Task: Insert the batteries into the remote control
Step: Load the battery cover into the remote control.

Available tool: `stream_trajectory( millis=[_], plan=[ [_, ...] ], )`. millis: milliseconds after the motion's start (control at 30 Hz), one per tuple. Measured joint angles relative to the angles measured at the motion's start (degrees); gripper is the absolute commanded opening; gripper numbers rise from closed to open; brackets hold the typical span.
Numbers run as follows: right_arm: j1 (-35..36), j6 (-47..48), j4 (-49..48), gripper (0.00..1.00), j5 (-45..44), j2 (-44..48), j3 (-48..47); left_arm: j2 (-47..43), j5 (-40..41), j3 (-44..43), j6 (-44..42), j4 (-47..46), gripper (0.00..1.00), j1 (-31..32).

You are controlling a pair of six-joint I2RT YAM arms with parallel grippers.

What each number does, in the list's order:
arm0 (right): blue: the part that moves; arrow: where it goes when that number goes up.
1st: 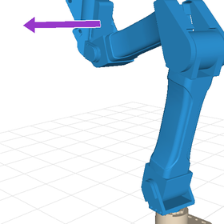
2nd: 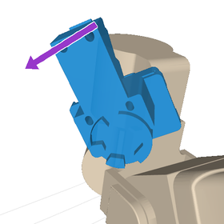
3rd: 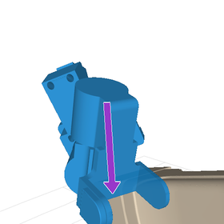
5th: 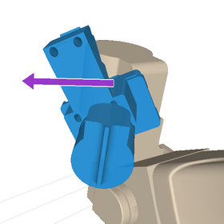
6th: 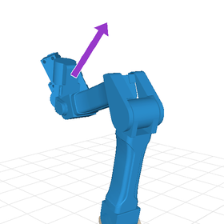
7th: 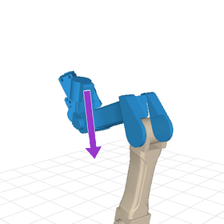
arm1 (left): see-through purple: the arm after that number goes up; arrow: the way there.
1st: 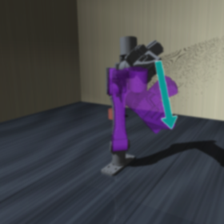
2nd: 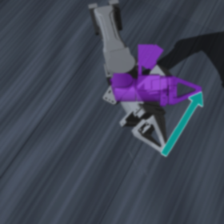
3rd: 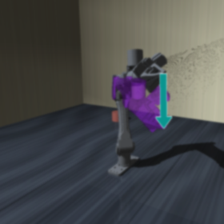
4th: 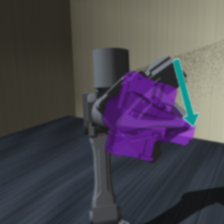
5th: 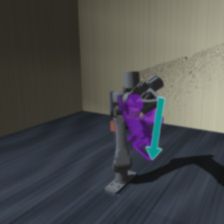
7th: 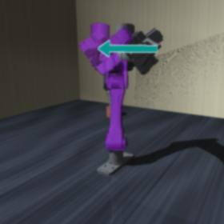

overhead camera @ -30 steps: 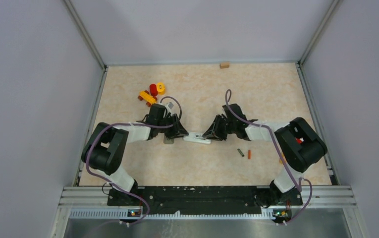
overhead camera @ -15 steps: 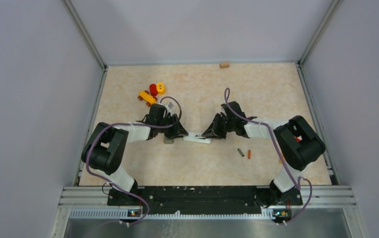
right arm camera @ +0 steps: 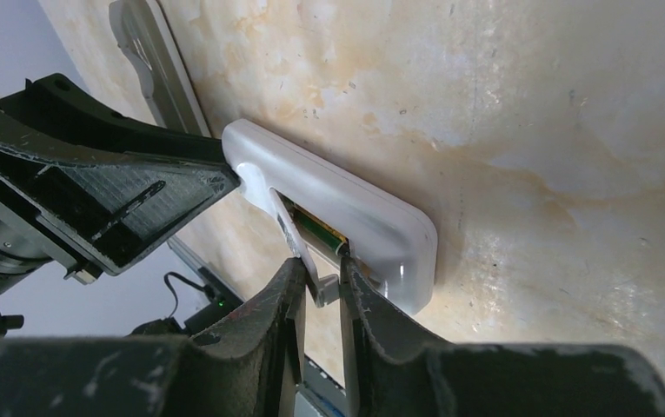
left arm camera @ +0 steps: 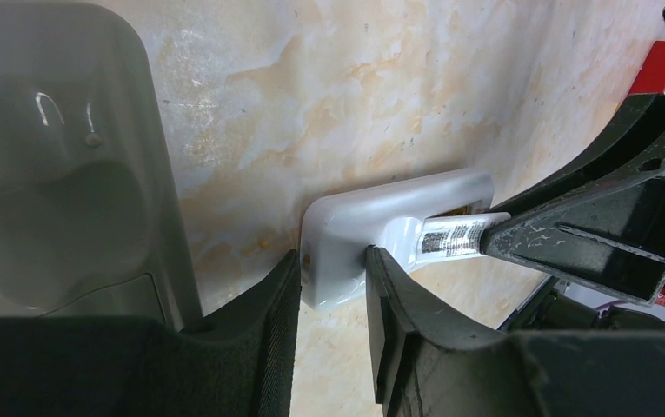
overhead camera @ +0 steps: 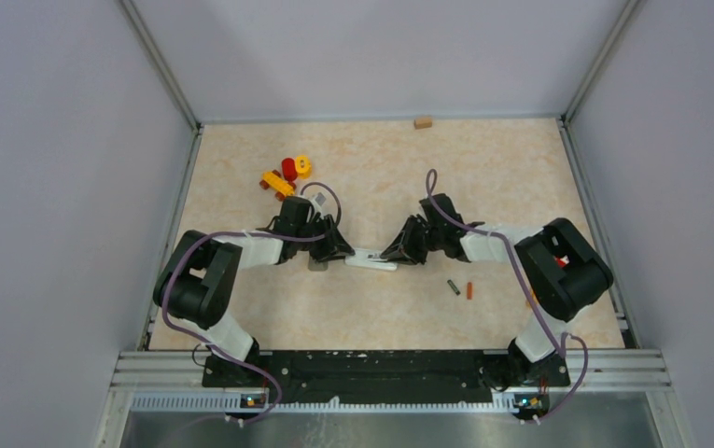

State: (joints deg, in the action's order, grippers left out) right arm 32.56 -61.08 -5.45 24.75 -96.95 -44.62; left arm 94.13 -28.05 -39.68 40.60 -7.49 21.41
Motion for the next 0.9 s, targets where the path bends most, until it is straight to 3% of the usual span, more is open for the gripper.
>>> stream_trajectory(
  millis=[200,367,600,767,900],
  plan=[
    [0.48,1.38,2.78,0.45,-0.9,0.07,-1.84,0.0,-0.22,0.0,0.02,0.0,0.39,-0.11],
    [0.72,2.56,5.11,0.48,-2.12,1.38,-3.1,0.0,-0.57,0.0,0.02,0.09,0.41,-0.55],
    [0.68,4.31,9.22,0.44,-3.87,2.89,-3.61,0.0,-0.92,0.0,-0.02,0.11,0.43,-1.14],
    [0.68,5.84,12.13,0.28,-5.14,3.17,-3.93,0.0,-1.07,0.0,-0.02,0.13,0.43,-1.38],
    [0.68,6.78,13.2,0.23,-5.77,3.15,-3.98,0.0,-1.07,0.0,-0.04,0.11,0.43,-1.49]
  ],
)
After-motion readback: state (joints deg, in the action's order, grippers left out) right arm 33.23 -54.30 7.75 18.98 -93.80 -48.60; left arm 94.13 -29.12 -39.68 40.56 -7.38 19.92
